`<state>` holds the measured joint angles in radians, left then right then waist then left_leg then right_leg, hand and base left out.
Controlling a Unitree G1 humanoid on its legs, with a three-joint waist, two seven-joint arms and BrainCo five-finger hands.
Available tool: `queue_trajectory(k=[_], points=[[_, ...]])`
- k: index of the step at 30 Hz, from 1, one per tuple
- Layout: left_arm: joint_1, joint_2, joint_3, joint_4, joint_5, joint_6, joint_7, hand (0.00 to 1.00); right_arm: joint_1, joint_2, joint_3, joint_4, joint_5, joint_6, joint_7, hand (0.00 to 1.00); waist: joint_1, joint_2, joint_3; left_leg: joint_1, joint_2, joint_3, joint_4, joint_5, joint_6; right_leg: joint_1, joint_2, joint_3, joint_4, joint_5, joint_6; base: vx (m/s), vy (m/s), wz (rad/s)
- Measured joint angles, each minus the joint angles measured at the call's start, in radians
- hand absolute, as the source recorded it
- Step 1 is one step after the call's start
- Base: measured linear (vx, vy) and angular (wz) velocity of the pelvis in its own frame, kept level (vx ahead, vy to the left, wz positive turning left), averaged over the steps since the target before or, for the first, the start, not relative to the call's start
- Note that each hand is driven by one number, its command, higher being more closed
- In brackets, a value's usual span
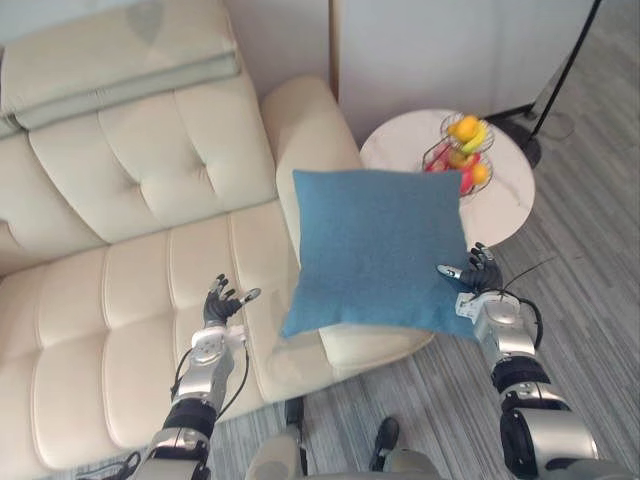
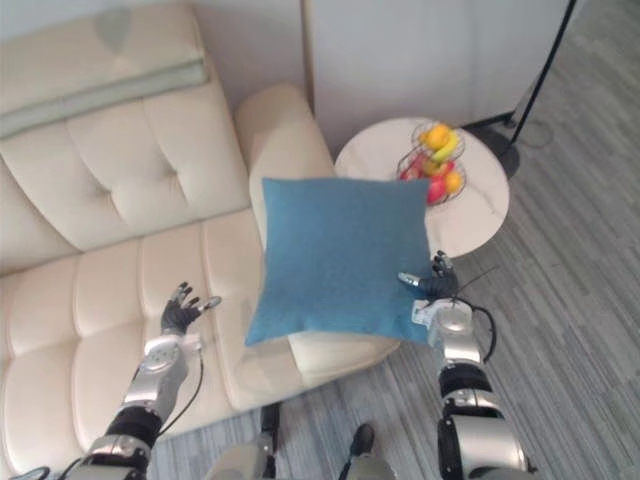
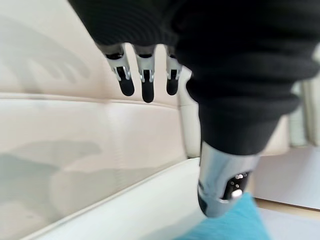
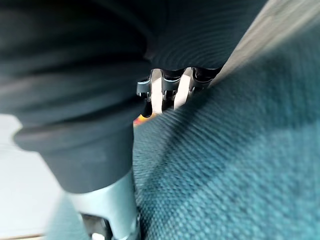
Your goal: Pick up cushions and gather them together orderly.
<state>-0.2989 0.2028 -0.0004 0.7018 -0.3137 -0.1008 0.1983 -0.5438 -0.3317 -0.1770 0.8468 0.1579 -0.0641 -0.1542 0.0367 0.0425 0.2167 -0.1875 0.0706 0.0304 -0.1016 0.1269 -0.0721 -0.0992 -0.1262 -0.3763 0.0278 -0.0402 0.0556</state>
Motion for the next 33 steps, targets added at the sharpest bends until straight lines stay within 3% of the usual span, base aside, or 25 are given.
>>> queue_trajectory(k=[7,17,18,19,33], points=[[-0.011,-0.050,-0.052,0.030,0.021,0.009,0.022,0.00,-0.041,0.015,-0.018,-0.002,-0.001,0.002,-0.054,0.00,0.000,0.014,0.031,-0.059,0.005,0.000,0.000,0.031,-0.007,-0.074,0.000,0.012,0.025,0.015,0.000,-0.08,0.028,-0.03],[-0.156,-0.092,-0.250,0.050,0.058,0.028,0.018,0.00,-0.072,0.079,0.079,-0.005,0.031,-0.008,-0.053,0.00,-0.002,0.018,0.058,-0.110,0.025,0.045,-0.001,0.051,-0.015,-0.206,0.000,0.079,0.129,0.006,-0.010,-0.05,0.007,-0.18],[-0.168,-0.095,-0.258,0.055,0.060,0.028,0.020,0.00,-0.068,0.084,0.092,-0.005,0.049,-0.011,-0.053,1.00,-0.004,0.017,0.058,-0.111,0.027,0.047,-0.001,0.051,-0.016,-0.216,0.000,0.085,0.144,-0.001,-0.012,0.01,-0.013,-0.10],[-0.175,-0.099,-0.263,0.056,0.060,0.028,0.025,1.00,-0.061,0.087,0.104,-0.005,0.062,-0.018,-0.053,1.00,-0.006,0.018,0.059,-0.111,0.028,0.047,-0.001,0.053,-0.018,-0.221,-0.001,0.086,0.155,-0.006,-0.012,0.01,-0.018,-0.04],[-0.240,-0.054,-0.310,-0.057,0.059,0.019,0.076,1.00,0.027,0.071,0.142,-0.048,0.166,-0.050,-0.043,1.00,-0.012,0.017,0.060,-0.105,0.025,0.070,-0.001,0.054,-0.021,-0.262,-0.014,0.114,0.229,-0.041,-0.015,0.02,-0.003,-0.03]])
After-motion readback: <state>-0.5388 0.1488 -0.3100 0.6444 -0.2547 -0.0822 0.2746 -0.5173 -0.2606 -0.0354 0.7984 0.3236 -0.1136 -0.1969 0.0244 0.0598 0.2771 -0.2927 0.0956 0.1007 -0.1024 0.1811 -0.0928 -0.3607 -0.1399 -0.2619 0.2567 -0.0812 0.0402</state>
